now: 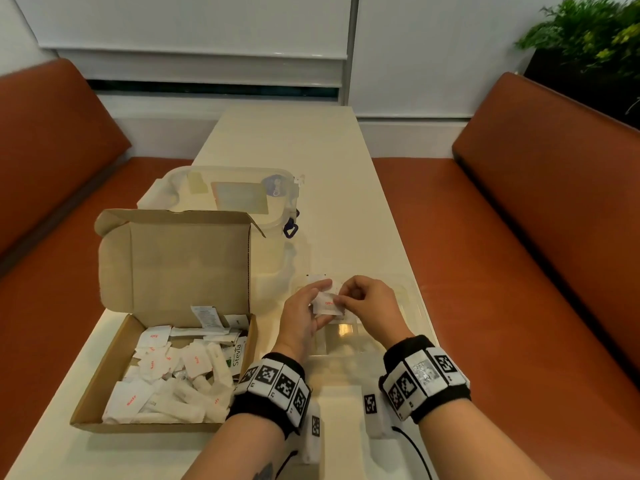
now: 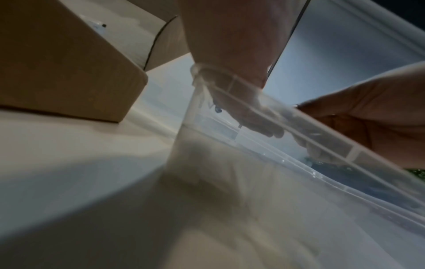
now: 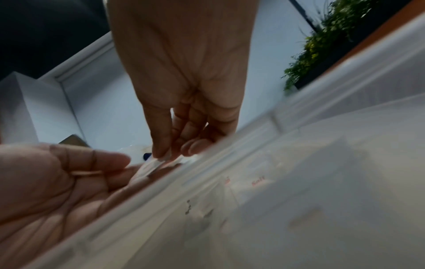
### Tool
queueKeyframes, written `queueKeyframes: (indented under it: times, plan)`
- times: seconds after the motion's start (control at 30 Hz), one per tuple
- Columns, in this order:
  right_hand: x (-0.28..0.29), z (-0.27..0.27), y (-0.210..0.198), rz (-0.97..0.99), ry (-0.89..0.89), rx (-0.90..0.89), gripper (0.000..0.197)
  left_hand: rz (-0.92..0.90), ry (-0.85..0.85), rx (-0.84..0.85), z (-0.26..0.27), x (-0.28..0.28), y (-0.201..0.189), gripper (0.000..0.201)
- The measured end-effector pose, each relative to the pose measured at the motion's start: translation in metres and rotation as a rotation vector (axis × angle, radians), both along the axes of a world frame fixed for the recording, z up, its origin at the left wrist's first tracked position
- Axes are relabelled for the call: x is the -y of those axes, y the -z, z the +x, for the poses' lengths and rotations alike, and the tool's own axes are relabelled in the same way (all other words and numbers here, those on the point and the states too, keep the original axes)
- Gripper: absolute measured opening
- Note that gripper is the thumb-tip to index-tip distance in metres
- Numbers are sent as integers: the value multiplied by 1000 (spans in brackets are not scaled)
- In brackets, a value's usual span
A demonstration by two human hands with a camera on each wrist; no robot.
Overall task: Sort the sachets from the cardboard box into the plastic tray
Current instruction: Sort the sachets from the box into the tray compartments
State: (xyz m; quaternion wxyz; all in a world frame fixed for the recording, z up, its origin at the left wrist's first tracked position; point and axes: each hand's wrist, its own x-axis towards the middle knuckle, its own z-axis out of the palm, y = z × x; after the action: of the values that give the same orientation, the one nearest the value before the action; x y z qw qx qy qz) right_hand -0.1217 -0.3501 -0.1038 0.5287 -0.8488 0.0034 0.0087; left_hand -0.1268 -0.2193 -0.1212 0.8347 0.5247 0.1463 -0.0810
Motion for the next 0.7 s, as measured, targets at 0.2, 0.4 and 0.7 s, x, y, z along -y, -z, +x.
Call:
queueKeyframes:
  times: [0.2, 0.4, 0.7]
  plan:
    - [17, 1, -10, 89, -4, -11, 9, 86, 26, 2, 1, 3, -1, 13]
    - [18, 9, -19, 158, 78, 34, 15, 176, 68, 98, 1, 8, 3, 8]
    - [17, 4, -12, 139, 140, 31, 5, 166, 29, 78, 4, 7, 4, 7]
